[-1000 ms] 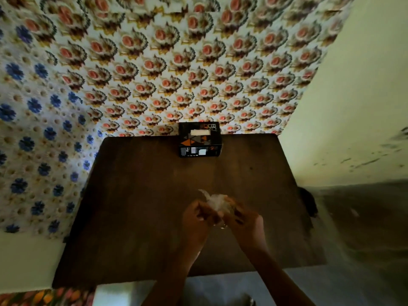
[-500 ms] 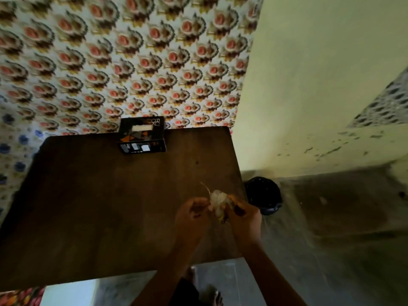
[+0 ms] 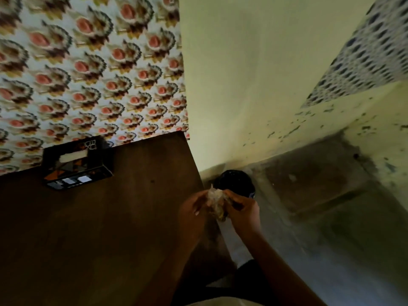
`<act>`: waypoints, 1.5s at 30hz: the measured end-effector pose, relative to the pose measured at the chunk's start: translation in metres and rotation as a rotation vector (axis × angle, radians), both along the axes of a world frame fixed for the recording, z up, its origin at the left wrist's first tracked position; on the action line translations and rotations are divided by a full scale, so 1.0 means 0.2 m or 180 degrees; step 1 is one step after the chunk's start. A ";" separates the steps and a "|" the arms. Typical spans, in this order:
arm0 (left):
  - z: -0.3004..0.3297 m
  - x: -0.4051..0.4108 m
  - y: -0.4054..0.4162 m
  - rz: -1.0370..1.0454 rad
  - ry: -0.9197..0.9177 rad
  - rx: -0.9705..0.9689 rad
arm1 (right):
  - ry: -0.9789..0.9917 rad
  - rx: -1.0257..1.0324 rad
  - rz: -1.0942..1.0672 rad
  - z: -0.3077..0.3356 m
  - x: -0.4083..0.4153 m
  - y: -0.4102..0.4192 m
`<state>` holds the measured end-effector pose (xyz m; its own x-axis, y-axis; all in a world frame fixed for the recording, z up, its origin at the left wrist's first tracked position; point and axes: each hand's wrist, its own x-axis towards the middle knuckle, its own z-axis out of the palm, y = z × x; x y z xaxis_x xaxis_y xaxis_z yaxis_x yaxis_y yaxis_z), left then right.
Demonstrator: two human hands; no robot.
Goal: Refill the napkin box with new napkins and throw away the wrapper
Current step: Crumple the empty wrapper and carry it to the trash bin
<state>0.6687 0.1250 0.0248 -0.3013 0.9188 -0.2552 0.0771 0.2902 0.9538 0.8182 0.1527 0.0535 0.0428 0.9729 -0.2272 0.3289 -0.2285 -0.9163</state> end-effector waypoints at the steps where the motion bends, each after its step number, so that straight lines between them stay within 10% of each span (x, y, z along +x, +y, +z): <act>1: -0.02 0.04 0.06 0.0035 -0.0009 -0.0031 | -0.0026 -0.0027 -0.0061 -0.04 0.04 0.05; 12: -0.42 0.72 0.77 0.0665 -0.0465 -0.0393 | -0.0170 -0.0671 0.0268 -0.49 0.62 0.86; 23: -1.48 0.96 1.29 0.1034 -0.0657 -0.1054 | -0.0459 -0.1100 0.0780 -1.67 0.84 1.45; 37: -3.08 0.90 1.38 0.0795 0.1073 -0.1437 | -0.1134 -0.1236 0.1077 -3.23 0.72 1.68; 45: -3.36 0.86 1.35 0.1335 0.0798 -0.0945 | -0.1781 -0.1073 0.1783 -3.70 0.68 1.78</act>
<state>0.8409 0.3945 -0.6463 -0.7093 0.6073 -0.3579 0.1109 0.5975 0.7941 0.9538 0.5090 -0.6857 -0.2315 0.7684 -0.5966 0.8576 -0.1283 -0.4981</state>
